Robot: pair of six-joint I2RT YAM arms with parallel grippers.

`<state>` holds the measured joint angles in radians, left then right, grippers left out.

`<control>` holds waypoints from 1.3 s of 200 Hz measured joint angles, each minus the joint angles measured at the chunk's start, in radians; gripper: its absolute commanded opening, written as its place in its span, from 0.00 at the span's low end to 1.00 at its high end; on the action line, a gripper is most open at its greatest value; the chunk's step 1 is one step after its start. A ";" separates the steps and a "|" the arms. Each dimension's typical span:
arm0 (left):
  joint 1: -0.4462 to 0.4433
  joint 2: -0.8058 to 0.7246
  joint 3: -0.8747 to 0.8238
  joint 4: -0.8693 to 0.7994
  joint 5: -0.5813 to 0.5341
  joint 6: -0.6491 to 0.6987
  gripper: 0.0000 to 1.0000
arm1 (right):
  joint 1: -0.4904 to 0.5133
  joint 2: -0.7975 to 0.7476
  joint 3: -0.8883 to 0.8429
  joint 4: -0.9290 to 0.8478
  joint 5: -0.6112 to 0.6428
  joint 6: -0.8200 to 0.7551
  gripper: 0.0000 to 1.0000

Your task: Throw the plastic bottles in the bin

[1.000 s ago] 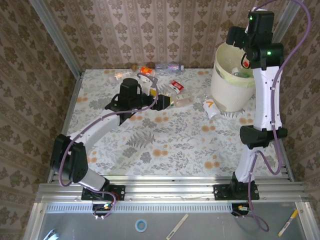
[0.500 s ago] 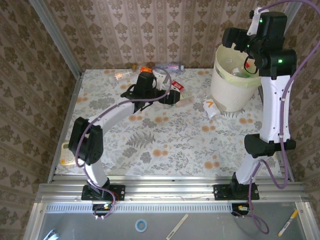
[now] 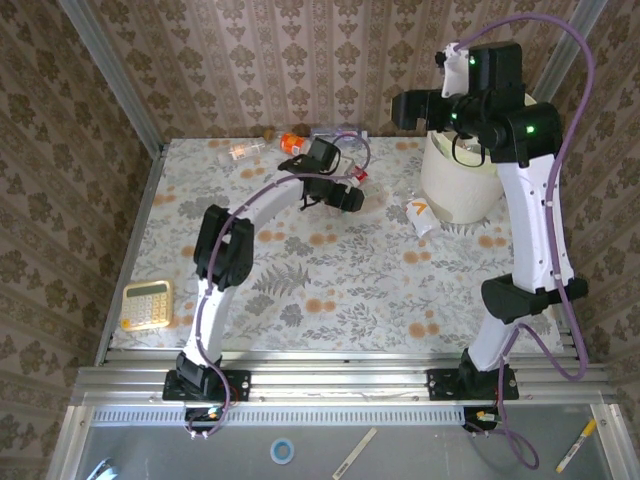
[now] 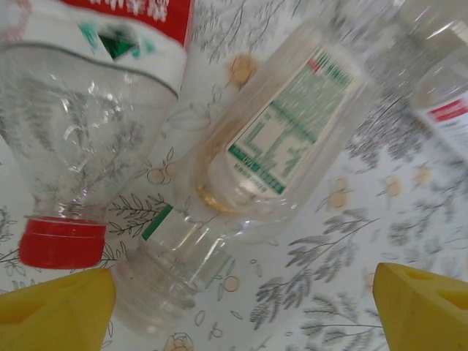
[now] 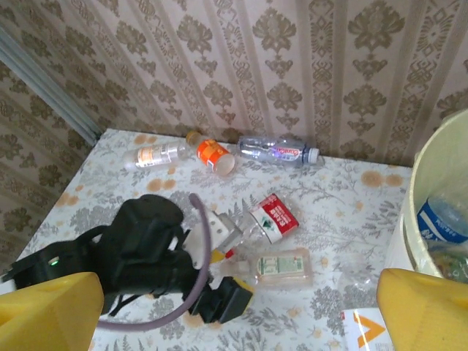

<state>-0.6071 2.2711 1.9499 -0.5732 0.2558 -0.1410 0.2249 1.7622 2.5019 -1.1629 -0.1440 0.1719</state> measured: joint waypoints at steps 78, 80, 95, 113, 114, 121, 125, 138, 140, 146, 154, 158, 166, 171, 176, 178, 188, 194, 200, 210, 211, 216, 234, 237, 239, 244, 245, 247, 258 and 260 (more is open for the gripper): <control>-0.001 0.159 0.206 -0.145 -0.089 0.140 0.89 | 0.016 -0.105 -0.193 -0.004 0.000 0.019 0.98; -0.001 0.161 0.209 -0.145 -0.090 0.142 0.89 | 0.016 -0.107 -0.195 -0.004 0.000 0.019 0.98; -0.003 0.181 0.233 -0.152 -0.098 0.160 0.87 | 0.018 -0.129 -0.232 0.002 0.000 0.023 0.98; -0.008 0.201 0.250 -0.159 -0.104 0.176 0.82 | 0.018 -0.154 -0.272 0.009 -0.001 0.031 0.98; -0.008 0.201 0.251 -0.159 -0.104 0.176 0.82 | 0.018 -0.154 -0.273 0.010 -0.001 0.032 0.98; -0.012 0.205 0.251 -0.161 -0.104 0.181 0.79 | 0.018 -0.163 -0.286 0.013 -0.001 0.036 0.98; -0.014 0.207 0.251 -0.164 -0.105 0.188 0.78 | 0.018 -0.166 -0.291 0.013 -0.002 0.039 0.98; -0.021 0.212 0.251 -0.167 -0.105 0.196 0.72 | 0.018 -0.175 -0.306 0.014 -0.004 0.042 0.98; -0.023 0.213 0.251 -0.167 -0.104 0.196 0.71 | 0.018 -0.175 -0.307 0.014 -0.004 0.043 0.98; -0.027 0.216 0.252 -0.168 -0.105 0.201 0.68 | 0.018 -0.178 -0.312 0.017 -0.004 0.045 0.98; -0.031 0.218 0.252 -0.168 -0.104 0.203 0.65 | 0.018 -0.180 -0.320 0.019 -0.006 0.046 0.98; -0.035 0.220 0.252 -0.169 -0.105 0.206 0.63 | 0.018 -0.180 -0.323 0.021 -0.007 0.046 0.98; -0.040 0.222 0.252 -0.169 -0.105 0.210 0.60 | 0.018 -0.182 -0.331 0.026 -0.008 0.048 0.98; -0.042 0.223 0.252 -0.169 -0.105 0.210 0.58 | 0.019 -0.183 -0.337 0.031 -0.008 0.049 0.98; -0.047 0.223 0.252 -0.169 -0.105 0.210 0.56 | 0.018 -0.184 -0.341 0.034 -0.008 0.050 0.98; -0.048 0.223 0.252 -0.169 -0.106 0.212 0.55 | 0.018 -0.185 -0.344 0.035 -0.008 0.051 0.98; -0.054 0.223 0.249 -0.167 -0.108 0.216 0.52 | 0.018 -0.187 -0.354 0.041 -0.011 0.054 0.98; -0.056 0.223 0.247 -0.166 -0.109 0.217 0.51 | 0.018 -0.190 -0.363 0.045 -0.012 0.057 0.98; -0.060 0.223 0.240 -0.161 -0.111 0.217 0.49 | 0.019 -0.194 -0.372 0.050 -0.014 0.060 0.98; -0.062 0.223 0.222 -0.152 -0.112 0.217 0.46 | 0.018 -0.201 -0.387 0.059 -0.014 0.064 0.98; -0.063 0.223 0.221 -0.151 -0.112 0.217 0.46 | 0.018 -0.202 -0.389 0.060 -0.014 0.064 0.98; -0.065 0.223 0.210 -0.146 -0.118 0.217 0.44 | 0.018 -0.205 -0.396 0.063 -0.015 0.064 0.98; -0.066 0.193 0.164 -0.118 -0.123 0.220 0.39 | 0.018 -0.219 -0.422 0.067 -0.015 0.067 0.98; -0.066 0.188 0.153 -0.115 -0.124 0.221 0.37 | 0.019 -0.222 -0.427 0.068 -0.015 0.067 0.99; -0.066 0.185 0.147 -0.114 -0.123 0.221 0.37 | 0.018 -0.224 -0.429 0.069 -0.015 0.068 0.98; -0.067 0.178 0.134 -0.109 -0.124 0.222 0.35 | 0.018 -0.229 -0.439 0.073 -0.015 0.068 0.99; -0.067 0.177 0.133 -0.108 -0.124 0.222 0.34 | 0.018 -0.230 -0.440 0.074 -0.015 0.068 0.99; -0.067 0.175 0.129 -0.105 -0.124 0.222 0.34 | 0.018 -0.232 -0.444 0.076 -0.015 0.068 0.99; -0.069 0.164 0.109 -0.097 -0.125 0.222 0.30 | 0.018 -0.242 -0.463 0.086 -0.015 0.068 0.99; -0.069 0.162 0.106 -0.095 -0.126 0.222 0.29 | 0.018 -0.244 -0.466 0.087 -0.015 0.068 0.99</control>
<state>-0.6762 2.4332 2.0556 -0.6678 0.1299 0.0807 0.2432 1.5185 2.0361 -1.0763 -0.1593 0.2398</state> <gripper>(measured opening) 0.416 0.985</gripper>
